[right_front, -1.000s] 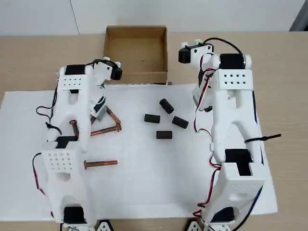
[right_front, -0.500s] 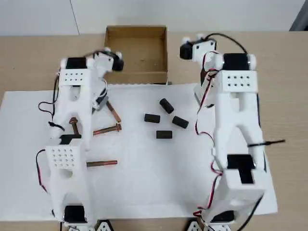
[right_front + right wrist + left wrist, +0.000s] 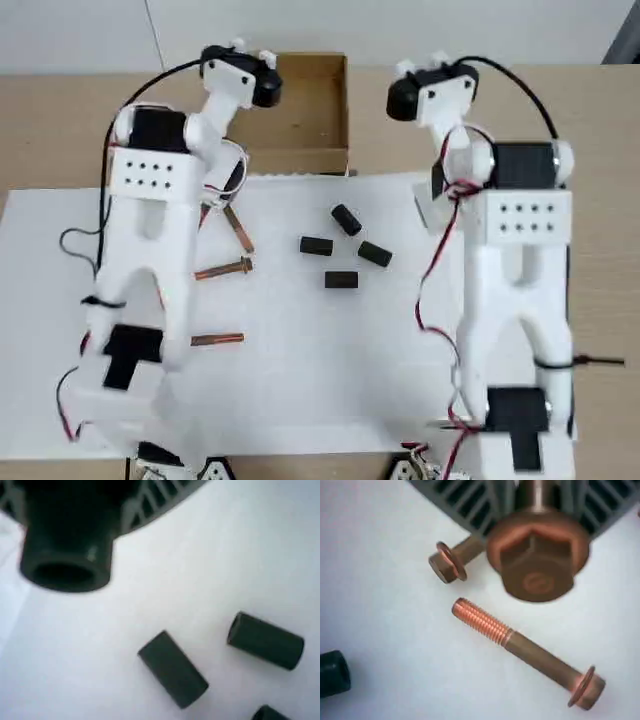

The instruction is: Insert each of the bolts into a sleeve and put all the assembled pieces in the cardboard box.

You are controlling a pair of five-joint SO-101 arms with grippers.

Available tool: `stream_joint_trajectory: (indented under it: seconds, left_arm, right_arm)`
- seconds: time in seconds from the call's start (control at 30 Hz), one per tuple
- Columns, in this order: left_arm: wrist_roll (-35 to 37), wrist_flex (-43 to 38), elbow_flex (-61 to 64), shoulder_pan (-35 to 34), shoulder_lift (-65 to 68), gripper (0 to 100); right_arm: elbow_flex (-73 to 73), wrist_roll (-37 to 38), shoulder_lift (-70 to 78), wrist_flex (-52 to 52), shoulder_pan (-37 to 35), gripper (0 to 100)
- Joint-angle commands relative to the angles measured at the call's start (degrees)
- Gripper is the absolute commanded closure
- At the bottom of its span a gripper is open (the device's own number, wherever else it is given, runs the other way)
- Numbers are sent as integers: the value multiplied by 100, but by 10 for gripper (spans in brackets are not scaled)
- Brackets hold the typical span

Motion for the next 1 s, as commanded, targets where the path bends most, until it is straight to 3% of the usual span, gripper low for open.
stream_joint_trajectory:
  seconds: [0.0,0.13,0.37,0.57,0.97]
  left_arm:
    - [62,105,127,44,-1029,994]
    - [404,88,497,211,-1864,994]
    - [1389,-413,1912,501,-3095,994]
    - [2022,-1670,3600,510,-4149,994]
    - [3859,-4273,6703,519,-6022,994]
  right_arm:
    - [440,-105,-1007,66,40,995]
    - [1196,-123,-1912,-189,4,995]
    - [3226,-237,-3582,-1754,-4,996]
    - [5240,-1301,-5138,-2958,-13,996]
    - [7640,-1442,-6668,-4637,-1516,996]
